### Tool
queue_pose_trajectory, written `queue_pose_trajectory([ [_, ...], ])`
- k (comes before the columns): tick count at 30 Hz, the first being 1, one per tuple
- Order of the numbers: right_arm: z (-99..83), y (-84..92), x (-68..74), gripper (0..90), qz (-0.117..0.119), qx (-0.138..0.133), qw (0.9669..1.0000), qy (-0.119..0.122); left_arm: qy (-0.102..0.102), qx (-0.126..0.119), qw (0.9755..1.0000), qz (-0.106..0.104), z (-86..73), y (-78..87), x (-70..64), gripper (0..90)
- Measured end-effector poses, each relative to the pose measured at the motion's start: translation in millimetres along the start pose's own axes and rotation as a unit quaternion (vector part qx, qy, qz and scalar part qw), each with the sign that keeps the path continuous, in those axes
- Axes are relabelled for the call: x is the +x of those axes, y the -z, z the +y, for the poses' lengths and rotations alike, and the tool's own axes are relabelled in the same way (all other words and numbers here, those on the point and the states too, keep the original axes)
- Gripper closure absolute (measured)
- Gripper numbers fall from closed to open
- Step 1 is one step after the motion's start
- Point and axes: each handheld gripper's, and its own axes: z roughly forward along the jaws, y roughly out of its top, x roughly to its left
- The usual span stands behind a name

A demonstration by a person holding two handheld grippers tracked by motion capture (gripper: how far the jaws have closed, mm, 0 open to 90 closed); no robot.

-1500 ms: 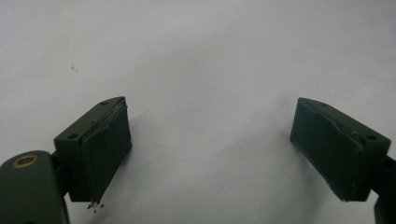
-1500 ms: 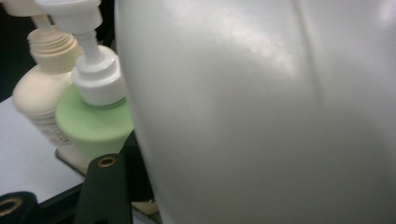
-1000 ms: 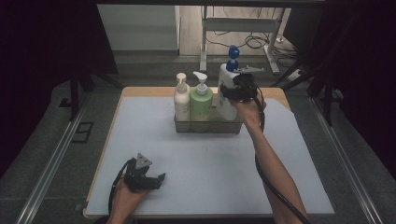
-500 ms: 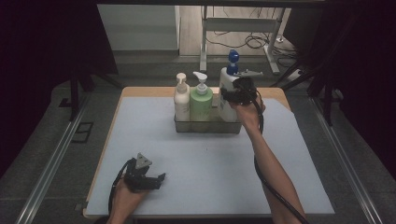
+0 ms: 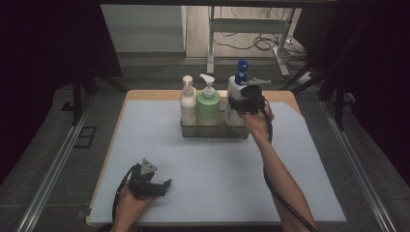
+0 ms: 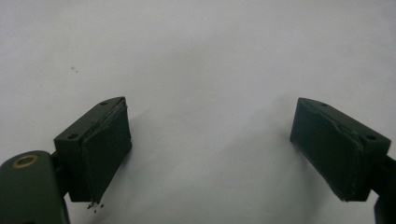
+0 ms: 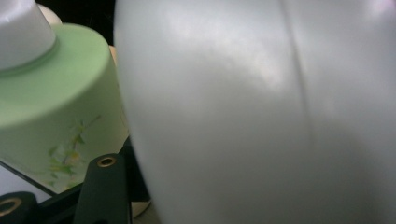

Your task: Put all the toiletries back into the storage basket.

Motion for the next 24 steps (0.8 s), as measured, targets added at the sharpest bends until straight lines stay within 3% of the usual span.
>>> queue_pose_trajectory([
  [24,-18.7,-12.4,3.6,40.2,0.006,0.034,0.9993,0.009,0.000,0.000,1.0000,-0.001,0.0,0.0,0.0,12.1],
])
